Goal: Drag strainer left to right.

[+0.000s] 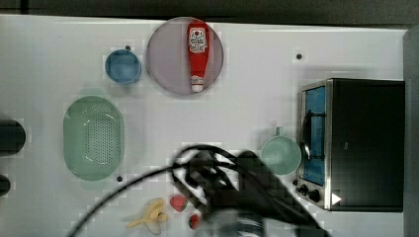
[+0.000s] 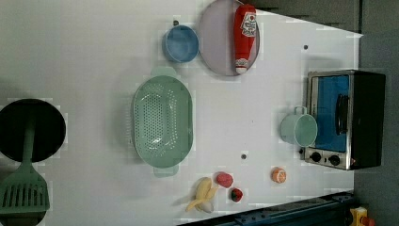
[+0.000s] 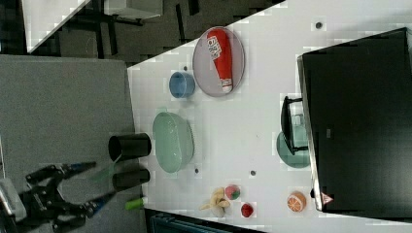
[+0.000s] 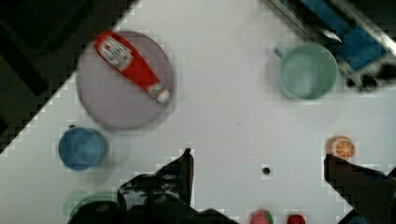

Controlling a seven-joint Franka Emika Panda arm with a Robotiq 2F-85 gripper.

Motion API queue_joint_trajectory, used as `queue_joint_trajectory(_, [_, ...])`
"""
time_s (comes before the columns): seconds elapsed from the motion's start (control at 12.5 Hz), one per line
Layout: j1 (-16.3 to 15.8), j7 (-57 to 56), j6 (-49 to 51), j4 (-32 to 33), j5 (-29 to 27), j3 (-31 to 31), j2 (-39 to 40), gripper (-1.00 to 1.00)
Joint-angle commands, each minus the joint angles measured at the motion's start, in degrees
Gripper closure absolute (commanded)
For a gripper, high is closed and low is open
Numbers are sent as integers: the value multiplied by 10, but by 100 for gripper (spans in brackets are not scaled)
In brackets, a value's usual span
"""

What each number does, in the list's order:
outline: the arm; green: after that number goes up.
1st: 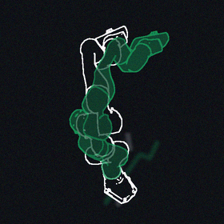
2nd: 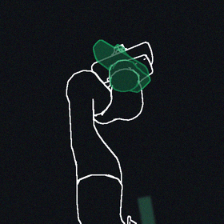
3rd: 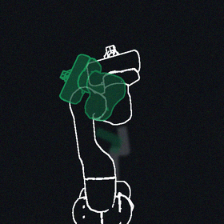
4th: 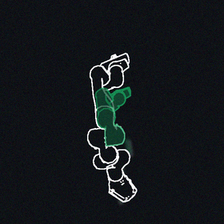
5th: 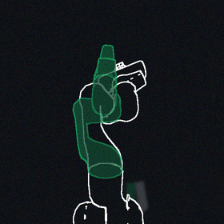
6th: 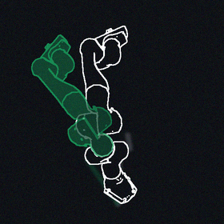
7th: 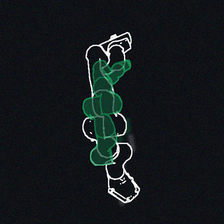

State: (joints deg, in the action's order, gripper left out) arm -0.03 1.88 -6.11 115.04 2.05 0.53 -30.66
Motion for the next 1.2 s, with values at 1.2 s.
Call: queue_joint_trajectory(1.2, [-37, 693, -370, 95, -5, 320, 433, -100])
